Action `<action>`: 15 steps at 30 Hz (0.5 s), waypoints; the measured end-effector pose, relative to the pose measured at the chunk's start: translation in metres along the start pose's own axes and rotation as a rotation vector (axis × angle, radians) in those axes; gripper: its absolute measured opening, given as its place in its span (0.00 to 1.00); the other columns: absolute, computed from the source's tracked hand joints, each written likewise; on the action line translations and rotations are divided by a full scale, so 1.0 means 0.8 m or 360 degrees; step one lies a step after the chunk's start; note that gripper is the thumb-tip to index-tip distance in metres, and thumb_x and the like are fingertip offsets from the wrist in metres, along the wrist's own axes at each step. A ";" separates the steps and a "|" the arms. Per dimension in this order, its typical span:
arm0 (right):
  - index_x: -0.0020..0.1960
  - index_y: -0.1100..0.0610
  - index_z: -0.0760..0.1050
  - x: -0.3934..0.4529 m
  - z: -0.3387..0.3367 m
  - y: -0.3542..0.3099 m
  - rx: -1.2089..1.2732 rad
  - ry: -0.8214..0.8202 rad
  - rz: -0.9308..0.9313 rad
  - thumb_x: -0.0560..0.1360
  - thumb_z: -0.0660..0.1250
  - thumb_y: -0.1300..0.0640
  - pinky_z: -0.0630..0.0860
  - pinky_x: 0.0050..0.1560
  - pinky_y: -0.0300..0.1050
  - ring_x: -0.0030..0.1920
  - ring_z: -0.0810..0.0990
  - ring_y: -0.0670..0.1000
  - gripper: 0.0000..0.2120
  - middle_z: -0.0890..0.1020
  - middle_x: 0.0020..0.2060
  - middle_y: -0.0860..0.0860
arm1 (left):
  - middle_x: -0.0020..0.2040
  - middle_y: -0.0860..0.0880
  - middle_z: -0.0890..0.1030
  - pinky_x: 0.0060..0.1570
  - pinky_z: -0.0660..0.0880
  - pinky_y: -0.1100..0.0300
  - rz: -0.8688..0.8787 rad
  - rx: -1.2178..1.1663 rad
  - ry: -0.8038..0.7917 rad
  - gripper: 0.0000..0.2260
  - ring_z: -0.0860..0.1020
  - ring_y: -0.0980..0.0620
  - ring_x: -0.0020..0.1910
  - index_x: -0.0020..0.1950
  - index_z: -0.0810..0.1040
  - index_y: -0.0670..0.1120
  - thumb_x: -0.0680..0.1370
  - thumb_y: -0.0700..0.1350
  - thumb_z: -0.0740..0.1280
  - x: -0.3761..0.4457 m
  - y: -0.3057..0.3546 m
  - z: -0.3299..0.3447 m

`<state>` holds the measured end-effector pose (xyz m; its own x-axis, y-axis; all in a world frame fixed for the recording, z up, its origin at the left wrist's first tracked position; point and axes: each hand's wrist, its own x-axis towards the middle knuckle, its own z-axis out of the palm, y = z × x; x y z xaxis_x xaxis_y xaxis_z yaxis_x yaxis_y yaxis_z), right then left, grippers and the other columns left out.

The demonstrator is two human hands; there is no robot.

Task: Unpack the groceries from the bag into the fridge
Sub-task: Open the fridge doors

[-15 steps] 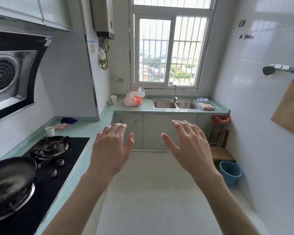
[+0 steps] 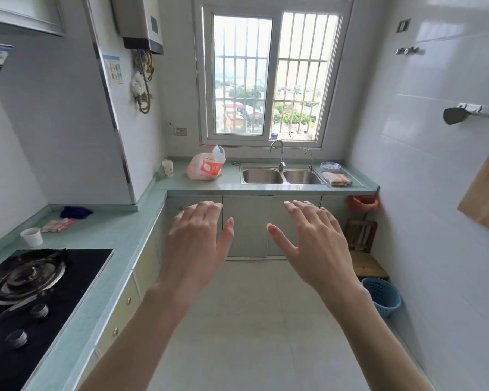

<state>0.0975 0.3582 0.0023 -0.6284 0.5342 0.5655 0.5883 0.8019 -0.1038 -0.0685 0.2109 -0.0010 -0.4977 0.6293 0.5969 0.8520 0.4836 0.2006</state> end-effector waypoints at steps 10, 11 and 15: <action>0.77 0.53 0.69 0.092 0.064 0.070 -0.0127 0.0023 0.0137 0.82 0.52 0.32 0.61 0.78 0.52 0.74 0.71 0.53 0.33 0.75 0.73 0.51 | 0.63 0.46 0.83 0.64 0.74 0.46 0.0122 -0.0061 -0.0009 0.25 0.80 0.41 0.61 0.66 0.80 0.44 0.82 0.58 0.53 0.125 0.013 0.100; 0.77 0.53 0.70 0.101 0.072 0.077 -0.0155 0.0026 0.0154 0.82 0.52 0.32 0.62 0.78 0.53 0.74 0.72 0.53 0.33 0.76 0.72 0.51 | 0.62 0.46 0.83 0.63 0.74 0.46 0.0145 -0.0085 -0.0012 0.25 0.80 0.41 0.60 0.66 0.80 0.44 0.82 0.58 0.53 0.139 0.016 0.115; 0.75 0.55 0.72 0.141 0.112 0.108 -0.0285 0.0063 0.0228 0.82 0.51 0.33 0.66 0.77 0.55 0.73 0.73 0.54 0.34 0.78 0.70 0.52 | 0.62 0.46 0.83 0.63 0.75 0.45 0.0251 -0.0196 -0.0053 0.24 0.80 0.42 0.61 0.66 0.79 0.44 0.82 0.58 0.53 0.203 0.027 0.181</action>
<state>0.0317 0.5116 -0.0163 -0.5136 0.6256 0.5873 0.7532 0.6566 -0.0407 -0.1543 0.4114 -0.0125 -0.3596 0.7122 0.6029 0.9323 0.3006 0.2011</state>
